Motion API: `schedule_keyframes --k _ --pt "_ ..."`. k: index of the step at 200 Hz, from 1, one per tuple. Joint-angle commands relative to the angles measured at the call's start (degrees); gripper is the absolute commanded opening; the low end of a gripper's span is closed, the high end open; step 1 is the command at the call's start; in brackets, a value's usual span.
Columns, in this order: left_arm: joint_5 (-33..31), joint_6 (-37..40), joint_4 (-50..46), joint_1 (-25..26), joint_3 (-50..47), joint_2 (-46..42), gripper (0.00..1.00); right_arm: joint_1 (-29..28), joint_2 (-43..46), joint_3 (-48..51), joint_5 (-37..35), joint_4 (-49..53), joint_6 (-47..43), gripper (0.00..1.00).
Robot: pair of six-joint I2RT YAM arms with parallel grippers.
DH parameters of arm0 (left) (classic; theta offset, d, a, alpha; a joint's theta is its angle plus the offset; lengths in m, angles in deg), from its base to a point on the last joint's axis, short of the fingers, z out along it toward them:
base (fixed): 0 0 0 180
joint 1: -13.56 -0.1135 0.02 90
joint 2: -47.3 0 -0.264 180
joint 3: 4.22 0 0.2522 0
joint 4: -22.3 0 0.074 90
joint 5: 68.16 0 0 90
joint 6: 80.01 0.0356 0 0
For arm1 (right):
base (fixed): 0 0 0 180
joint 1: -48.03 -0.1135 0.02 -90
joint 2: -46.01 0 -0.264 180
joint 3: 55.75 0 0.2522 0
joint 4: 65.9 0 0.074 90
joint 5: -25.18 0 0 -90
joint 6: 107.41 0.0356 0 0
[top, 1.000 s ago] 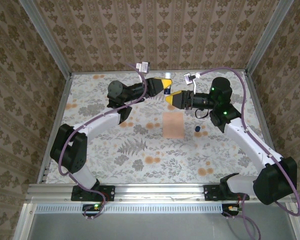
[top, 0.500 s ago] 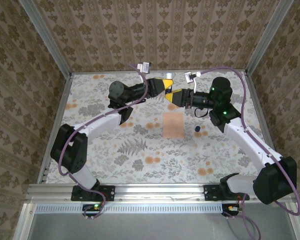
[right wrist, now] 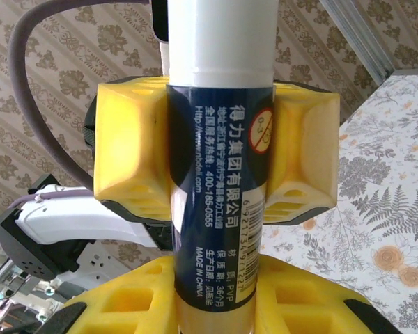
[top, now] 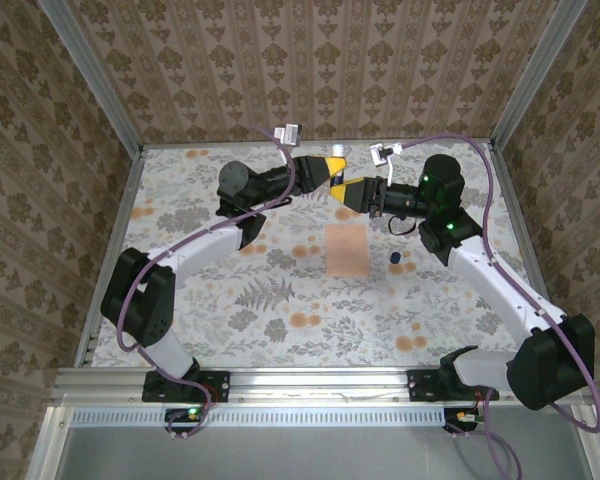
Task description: Place the letter into the envelope and seal it
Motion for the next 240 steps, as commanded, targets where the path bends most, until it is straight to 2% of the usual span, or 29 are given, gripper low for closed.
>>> schedule_keyframes --k 1,44,68,82,105,130,177,207,240 --pt "-0.11 1.46 0.78 0.42 1.33 0.01 0.0 -0.3 1.27 -1.6 -4.81 3.49 -2.68 0.19" --pt "-1.17 5.67 -5.87 0.64 1.68 -1.22 0.0 -2.13 2.49 -3.81 -11.61 12.23 -8.22 0.17" --pt "-2.61 11.0 -14.21 1.3 2.46 -3.06 0.0 -5.03 2.6 -6.65 -18.15 18.95 -13.01 0.16" --pt "-4.06 15.57 -22.16 1.89 3.43 -4.46 0.0 -7.21 2.38 -8.29 -23.4 22.41 -15.44 0.16" --pt "-10.1 25.12 -36.75 3.99 5.55 -7.16 0.0 -11.45 0.95 -10.92 -32.15 26.35 -18.34 0.15" --pt "-18.44 29.5 -46.44 6.87 7.95 -8.26 0.0 -16.02 -1.36 -13.03 -41.01 28.18 -20.4 0.14" --pt "-31.04 33.38 -54.58 11.63 9.38 -9.07 0.0 -22.61 -4.77 -14.19 -54.43 28.65 -22.58 0.14" --pt "-35.96 32.93 -55.81 13.87 9.29 -8.94 0.0 -24.46 -5.65 -13.76 -58.17 27.37 -22.67 0.14" --pt "-37.48 32.47 -56.18 14.74 9.55 -8.57 0.0 -25.09 -6.22 -12.95 -58.66 25.92 -22.55 0.14"
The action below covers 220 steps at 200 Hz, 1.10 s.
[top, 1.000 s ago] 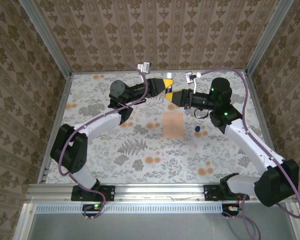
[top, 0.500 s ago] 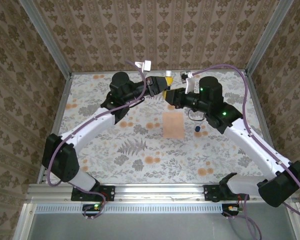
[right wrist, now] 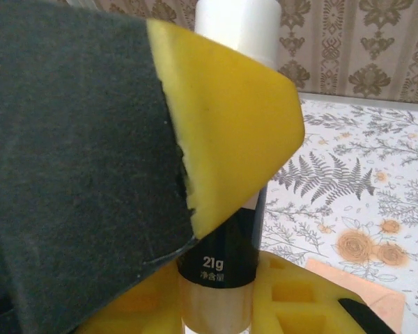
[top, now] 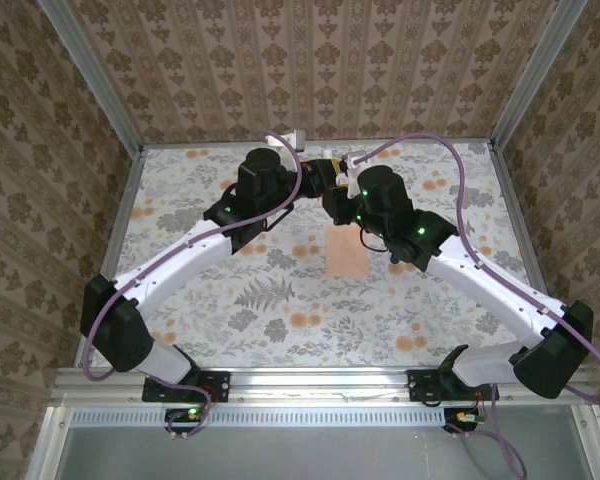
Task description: Place the letter into the envelope and seal it
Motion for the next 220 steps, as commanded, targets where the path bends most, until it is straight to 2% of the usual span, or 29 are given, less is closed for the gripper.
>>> schedule_keyframes --k 1,31,62,86,104,129,143,158,183,199,220 --pt "1.69 2.17 0.0 6.92 1.66 0.71 0.0 -3.84 -2.64 -0.06 2.6 -7.09 -0.52 0.14" --pt "1.92 2.65 -0.11 6.78 1.36 0.34 0.0 -3.8 -1.99 0.29 3.68 -7.18 -0.5 0.16" --pt "6.02 4.17 2.46 4.58 -0.78 -1.21 0.0 -1.36 -0.08 -0.28 10.5 -4.02 0.64 0.37" --pt "15.44 3.39 10.17 -0.42 -5.12 -2.75 0.0 3.39 2.87 -0.51 20.49 2.01 1.47 0.56" --pt "22.8 6.74 10.65 -3.78 -6.12 -3.39 0.0 8.71 6.65 1.4 29.61 4.35 2.73 0.64" --pt "26.07 14.48 5.8 -6.0 -6.38 -4.67 0.0 15.42 12.25 4.32 39.12 6.28 3.27 0.67" --pt "26.82 17.53 4.25 -6.49 -6.4 -4.85 0.0 18.41 14.59 5.41 41.8 8.02 3.32 0.68" --pt "29.19 20.53 2.66 -6.53 -6.06 -4.88 0.0 21.39 16.64 6.71 42.31 9.32 3.76 0.68" --pt "29.16 24.81 0.93 -6.42 -6.88 -4.94 0.0 26.35 16.23 7.27 42.77 13.02 5.44 0.69" --pt "27.6 29.95 -1.74 -5.75 -7.73 -5.45 0.01 28.38 14.34 7.14 41.63 16.58 6.17 0.69" --pt "20.26 38.13 -5.59 -3.46 -9.21 -6.65 0.01 29.09 12.04 6.51 37.21 20.2 6.1 0.7"
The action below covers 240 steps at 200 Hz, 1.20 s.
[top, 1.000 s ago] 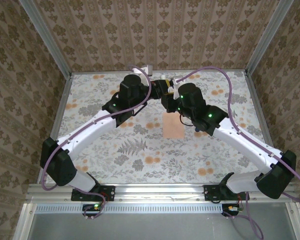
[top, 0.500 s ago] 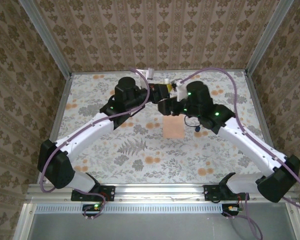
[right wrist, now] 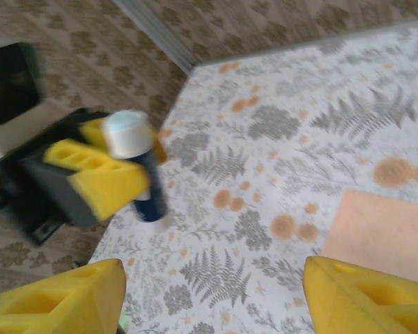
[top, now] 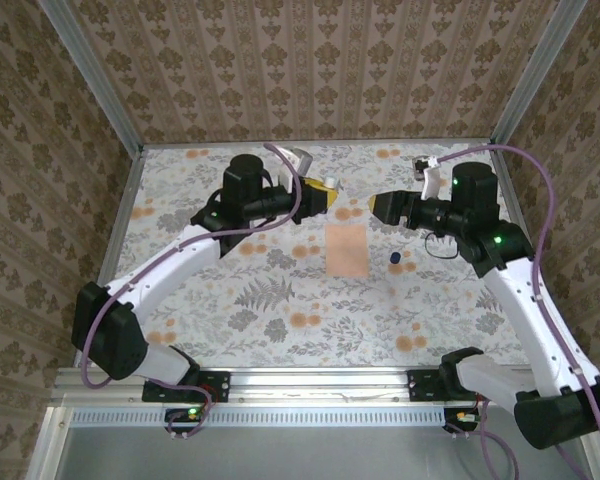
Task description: Place the letter into the envelope and seal it
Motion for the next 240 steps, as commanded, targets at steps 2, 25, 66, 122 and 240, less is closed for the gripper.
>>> schedule_keyframes --k 2,25,66,122,240 --pt "-5.29 13.04 -5.27 2.65 -2.0 -3.19 0.01 0.83 -2.62 0.49 -3.08 7.85 1.11 0.7" --pt "-13.81 21.68 -5.81 6.34 -4.99 -4.28 0.01 0.94 -4.71 0.09 -9.04 10.73 0.94 0.71" --pt "-27.35 29.62 -2.63 12.63 -9.06 -3.93 0.02 1.37 -7.76 0.73 -14.36 12.86 1.26 0.72" --pt "-32.65 32.39 -0.56 16.32 -9.0 -2.92 0.03 3.63 -8.91 2.18 -15.96 12.7 2.32 0.73" --pt "-32.81 31.76 -3.77 16.3 -7.04 -0.96 0.02 4.29 -16.88 2.16 -20.35 18.41 0.48 0.68"
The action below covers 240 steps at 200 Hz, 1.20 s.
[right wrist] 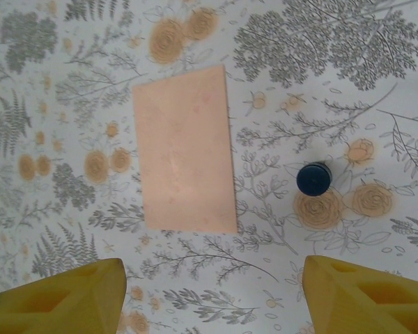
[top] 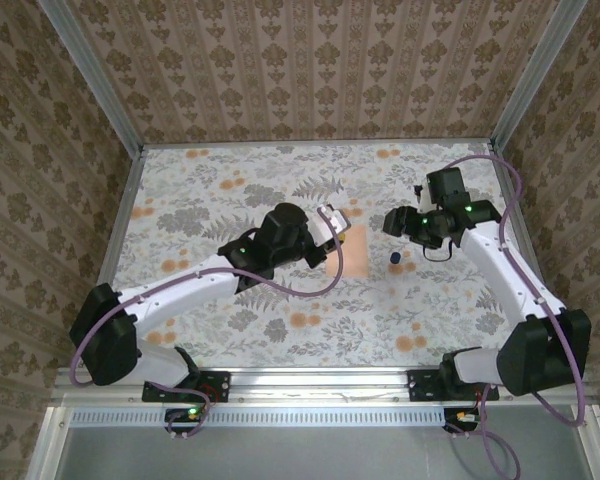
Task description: Place the letter into the envelope and seal it
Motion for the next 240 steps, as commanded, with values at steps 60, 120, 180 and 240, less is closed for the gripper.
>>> schedule_keyframes --k 60,120,180,240 --pt "-0.34 -2.49 -2.15 -0.58 2.84 2.19 0.0 0.27 -7.24 1.19 -6.24 4.22 -2.16 0.66" --pt "1.88 -8.71 -6.03 -3.0 4.09 3.78 0.0 -0.6 -12.4 0.26 -8.9 4.44 -3.21 0.58" --pt "3.71 -12.08 -7.91 -4.73 4.66 5.61 0.0 -2.53 -17.39 -2.25 -12.55 4.98 -3.77 0.51" --pt "4.77 -12.9 -8.35 -5.9 4.61 6.15 0.0 -4.56 -22.33 -5.2 -14.09 5.15 -4.02 0.51"
